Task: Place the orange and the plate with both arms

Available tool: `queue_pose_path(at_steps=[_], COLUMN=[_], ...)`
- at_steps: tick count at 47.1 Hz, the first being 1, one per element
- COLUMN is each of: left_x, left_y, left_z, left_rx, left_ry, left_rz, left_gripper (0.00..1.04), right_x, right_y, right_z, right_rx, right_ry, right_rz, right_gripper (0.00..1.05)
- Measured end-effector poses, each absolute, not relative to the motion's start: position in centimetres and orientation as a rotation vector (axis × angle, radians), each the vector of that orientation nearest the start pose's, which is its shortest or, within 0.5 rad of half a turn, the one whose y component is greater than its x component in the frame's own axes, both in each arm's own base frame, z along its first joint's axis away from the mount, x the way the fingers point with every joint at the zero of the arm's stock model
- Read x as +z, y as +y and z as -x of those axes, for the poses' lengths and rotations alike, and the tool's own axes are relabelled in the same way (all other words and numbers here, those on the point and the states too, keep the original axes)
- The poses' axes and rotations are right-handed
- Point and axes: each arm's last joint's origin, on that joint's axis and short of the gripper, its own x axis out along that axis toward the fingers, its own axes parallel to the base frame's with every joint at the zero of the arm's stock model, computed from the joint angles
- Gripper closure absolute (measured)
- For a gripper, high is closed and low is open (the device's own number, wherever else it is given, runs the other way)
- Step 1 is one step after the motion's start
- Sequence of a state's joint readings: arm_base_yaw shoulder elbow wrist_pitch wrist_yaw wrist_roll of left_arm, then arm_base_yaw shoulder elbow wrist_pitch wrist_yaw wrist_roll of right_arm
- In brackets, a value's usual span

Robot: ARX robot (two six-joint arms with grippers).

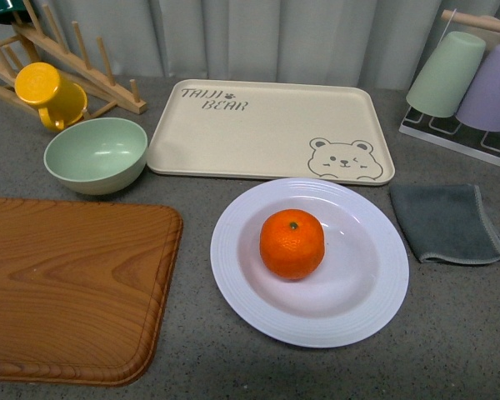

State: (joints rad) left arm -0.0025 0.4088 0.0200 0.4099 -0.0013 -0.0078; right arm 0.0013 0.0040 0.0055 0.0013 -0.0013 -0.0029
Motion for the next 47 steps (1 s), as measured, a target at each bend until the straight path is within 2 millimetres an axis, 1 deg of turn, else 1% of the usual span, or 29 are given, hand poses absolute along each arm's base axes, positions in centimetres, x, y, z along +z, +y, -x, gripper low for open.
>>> queue_pose_path(at_steps=[15,32,36,39,47], left_x=[17.4,17.3,16.9,17.0,17.0], left_y=[0.0,0.0,0.0,0.0,0.0], left_z=[-11.4,-10.8,-10.1,-9.7,-9.7], left_rx=[-0.001,-0.001,-0.003,-0.003,-0.002], left_ry=[-0.024,-0.023,0.009,-0.014,-0.017], left_rz=[0.008,0.008,0.007,0.007,0.007], left_gripper=[1.01,1.01,1.01,1.01,1.01], right_x=[16.5,16.5,16.5,16.5,16.5], right_y=[0.0,0.0,0.0,0.0,0.0], right_z=[-9.8,-9.8,-9.8,-9.8,-9.8], right_rx=[0.003,0.003,0.003,0.003,0.003], right_ry=[-0.003,-0.003,-0.003,-0.003,-0.003], right_rz=[0.003,0.003,0.002,0.002,0.003], right_gripper=[0.09,0.09,0.09,0.09,0.09])
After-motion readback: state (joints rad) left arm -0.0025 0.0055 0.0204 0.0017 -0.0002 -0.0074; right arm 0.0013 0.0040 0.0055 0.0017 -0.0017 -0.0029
